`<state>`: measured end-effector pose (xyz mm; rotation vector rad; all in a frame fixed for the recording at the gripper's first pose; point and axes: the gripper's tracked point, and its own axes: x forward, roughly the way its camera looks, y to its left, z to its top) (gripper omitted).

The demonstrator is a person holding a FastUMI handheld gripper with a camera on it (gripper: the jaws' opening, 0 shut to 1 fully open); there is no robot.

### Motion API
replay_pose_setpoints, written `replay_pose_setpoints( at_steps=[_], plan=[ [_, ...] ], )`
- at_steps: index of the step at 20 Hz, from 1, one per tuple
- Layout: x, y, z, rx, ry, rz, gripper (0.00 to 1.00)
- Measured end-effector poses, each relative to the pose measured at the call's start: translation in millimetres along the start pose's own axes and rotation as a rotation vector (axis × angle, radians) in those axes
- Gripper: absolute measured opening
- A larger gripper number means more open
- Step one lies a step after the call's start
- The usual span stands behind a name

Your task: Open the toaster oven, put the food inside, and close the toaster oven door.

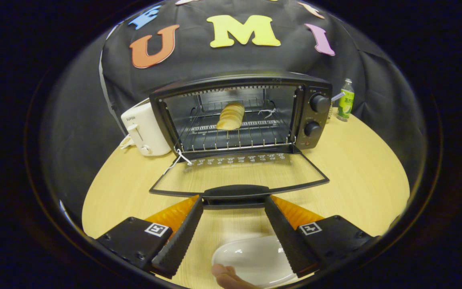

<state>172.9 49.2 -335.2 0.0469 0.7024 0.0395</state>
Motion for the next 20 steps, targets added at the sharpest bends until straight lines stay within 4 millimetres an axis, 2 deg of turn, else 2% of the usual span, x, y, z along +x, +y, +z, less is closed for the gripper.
replay_pose_setpoints(
  at_steps=[4, 7, 9, 13, 16, 18, 20],
  plan=[
    [-6.9, 0.5, 17.8, -0.029, -0.083, -0.036, 1.0],
    [-15.9, 7.0, 53.5, -0.088, -0.256, -0.049, 1.0],
    [-15.2, 13.1, 70.4, -0.131, -0.338, -0.039, 1.0],
    [-5.4, 17.6, 78.6, -0.154, -0.376, -0.018, 1.0],
    [-6.7, 17.5, 74.6, -0.118, -0.366, -0.003, 1.0],
    [-15.8, 16.2, 72.9, -0.108, -0.357, 0.01, 1.0],
    [-32.7, 14.4, 79.4, -0.115, -0.374, 0.018, 1.0]
  ],
)
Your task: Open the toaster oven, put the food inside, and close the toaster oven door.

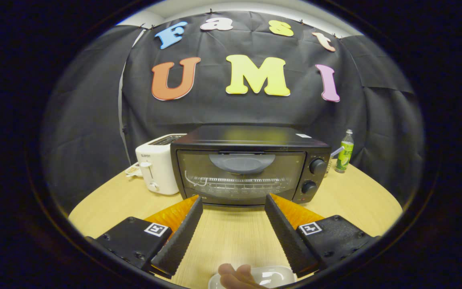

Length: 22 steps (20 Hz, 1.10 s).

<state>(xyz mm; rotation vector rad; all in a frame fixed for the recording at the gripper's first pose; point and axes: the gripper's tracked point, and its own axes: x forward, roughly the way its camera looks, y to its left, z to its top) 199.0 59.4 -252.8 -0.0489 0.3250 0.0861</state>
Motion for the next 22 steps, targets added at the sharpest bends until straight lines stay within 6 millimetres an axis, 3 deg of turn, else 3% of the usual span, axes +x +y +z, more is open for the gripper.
replay_pose_setpoints(
  at_steps=[5, 9, 13, 16, 22],
  plan=[
    [-57.9, -0.1, 50.7, -0.02, -0.043, -0.015, 1.0],
    [-120.4, 11.6, 123.3, 0.042, -0.116, -0.004, 1.0],
    [-194.8, -1.9, 185.7, 0.071, -0.226, -0.039, 1.0],
    [-240.8, -14.7, 187.5, 0.041, -0.248, -0.076, 1.0],
    [-283.9, -20.7, 135.8, 0.06, -0.236, -0.01, 1.0]
  ],
)
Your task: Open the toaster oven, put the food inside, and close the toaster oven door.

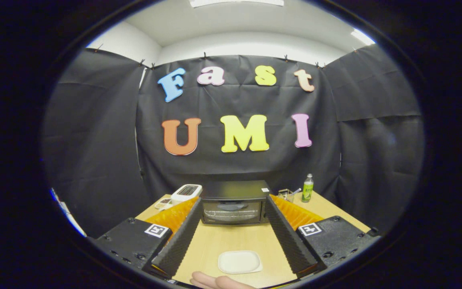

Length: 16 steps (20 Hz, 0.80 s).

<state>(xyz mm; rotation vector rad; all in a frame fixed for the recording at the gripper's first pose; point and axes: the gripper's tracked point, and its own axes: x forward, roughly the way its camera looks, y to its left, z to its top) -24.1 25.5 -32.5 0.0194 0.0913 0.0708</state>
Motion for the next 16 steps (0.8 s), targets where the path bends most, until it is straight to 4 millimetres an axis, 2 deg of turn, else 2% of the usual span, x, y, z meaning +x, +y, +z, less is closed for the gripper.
replay_pose_setpoints(
  at_steps=[7, 11, 14, 16],
  plan=[
    [-17.9, -11.9, 2.5, 0.013, -0.051, 0.032, 1.0],
    [-16.3, -20.2, -7.5, -0.027, -0.051, 0.042, 1.0],
    [-8.3, -27.2, -24.7, -0.001, 0.0, 0.042, 1.0],
    [-5.4, -29.8, -23.2, 0.004, 0.001, 0.046, 1.0]
  ],
)
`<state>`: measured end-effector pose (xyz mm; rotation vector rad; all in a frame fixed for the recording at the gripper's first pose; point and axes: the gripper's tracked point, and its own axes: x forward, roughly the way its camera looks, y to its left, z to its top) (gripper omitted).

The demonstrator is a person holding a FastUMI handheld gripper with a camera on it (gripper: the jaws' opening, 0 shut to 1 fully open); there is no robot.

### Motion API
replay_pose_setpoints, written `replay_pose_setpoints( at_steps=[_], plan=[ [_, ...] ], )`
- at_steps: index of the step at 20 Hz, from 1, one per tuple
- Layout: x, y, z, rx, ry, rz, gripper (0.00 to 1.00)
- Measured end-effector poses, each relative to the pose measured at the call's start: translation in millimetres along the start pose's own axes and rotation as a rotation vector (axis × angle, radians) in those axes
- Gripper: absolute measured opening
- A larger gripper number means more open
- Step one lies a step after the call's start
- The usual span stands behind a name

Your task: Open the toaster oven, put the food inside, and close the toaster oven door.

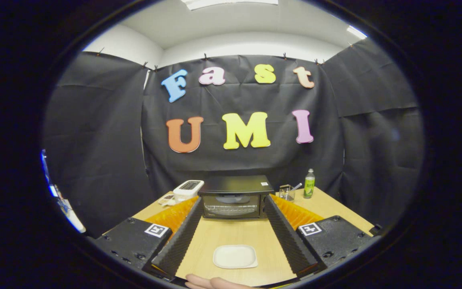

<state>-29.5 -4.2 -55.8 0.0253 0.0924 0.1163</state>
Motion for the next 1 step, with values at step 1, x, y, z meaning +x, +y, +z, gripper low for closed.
replay_pose_setpoints(
  at_steps=[1],
  plan=[
    [0.4, -3.1, 0.3, -0.004, 0.0, -0.007, 1.0]
  ],
)
